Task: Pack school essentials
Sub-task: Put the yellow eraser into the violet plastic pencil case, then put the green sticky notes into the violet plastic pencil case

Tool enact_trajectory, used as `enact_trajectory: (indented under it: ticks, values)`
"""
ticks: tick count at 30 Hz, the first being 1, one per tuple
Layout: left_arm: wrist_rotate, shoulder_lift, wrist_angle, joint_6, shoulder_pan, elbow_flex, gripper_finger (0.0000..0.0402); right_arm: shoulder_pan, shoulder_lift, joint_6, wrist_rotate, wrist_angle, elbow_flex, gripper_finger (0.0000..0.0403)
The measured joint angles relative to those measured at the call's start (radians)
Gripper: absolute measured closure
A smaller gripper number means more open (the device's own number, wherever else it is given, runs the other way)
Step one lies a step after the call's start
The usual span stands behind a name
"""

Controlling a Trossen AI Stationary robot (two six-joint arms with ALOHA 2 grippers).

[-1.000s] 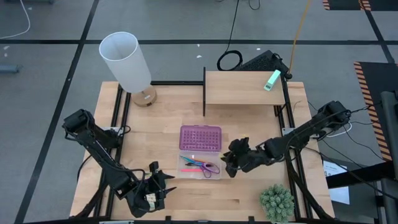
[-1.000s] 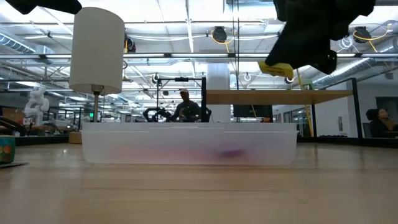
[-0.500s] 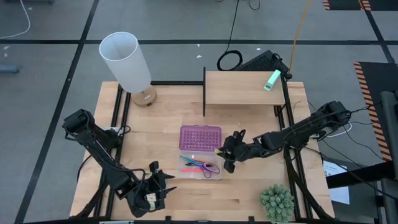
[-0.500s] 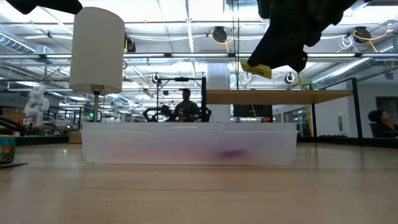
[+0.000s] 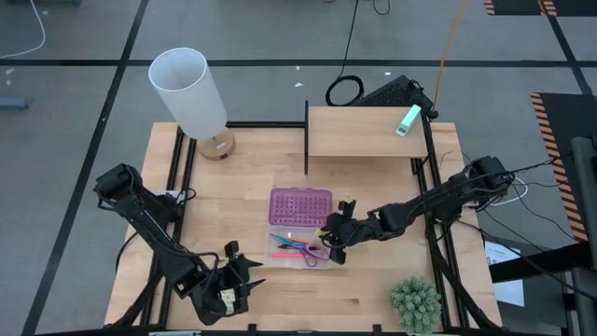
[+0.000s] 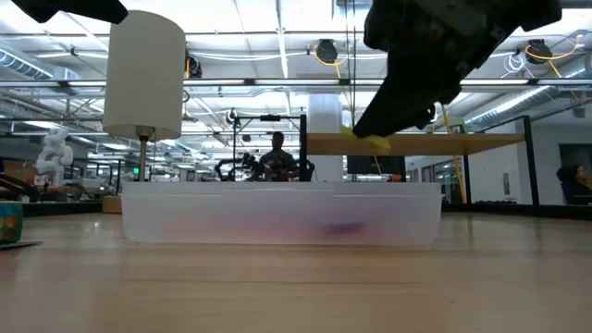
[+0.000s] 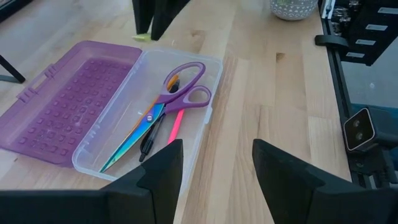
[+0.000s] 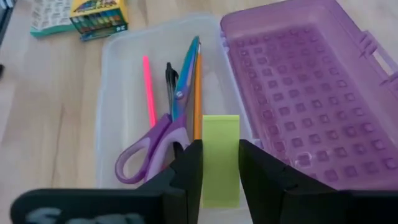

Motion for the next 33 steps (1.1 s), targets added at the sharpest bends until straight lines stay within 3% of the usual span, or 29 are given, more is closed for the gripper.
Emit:
enact_trajectory:
  ticks: [11,23,33]
  values:
    - [0.000,0.000,0.009,0.002,0.000,0.000,0.0204,-0.005,0.108,-0.124,-0.029,0.102,0.000,0.0312]
    - [0.000,0.000,0.008,0.007,0.000,0.000,0.0204,-0.013,0.113,-0.145,-0.026,0.099,-0.001,0.0310]
    - [0.001,0.000,0.015,0.005,0.000,0.000,0.0204,-0.013,0.112,-0.143,0.003,0.099,-0.024,0.0248]
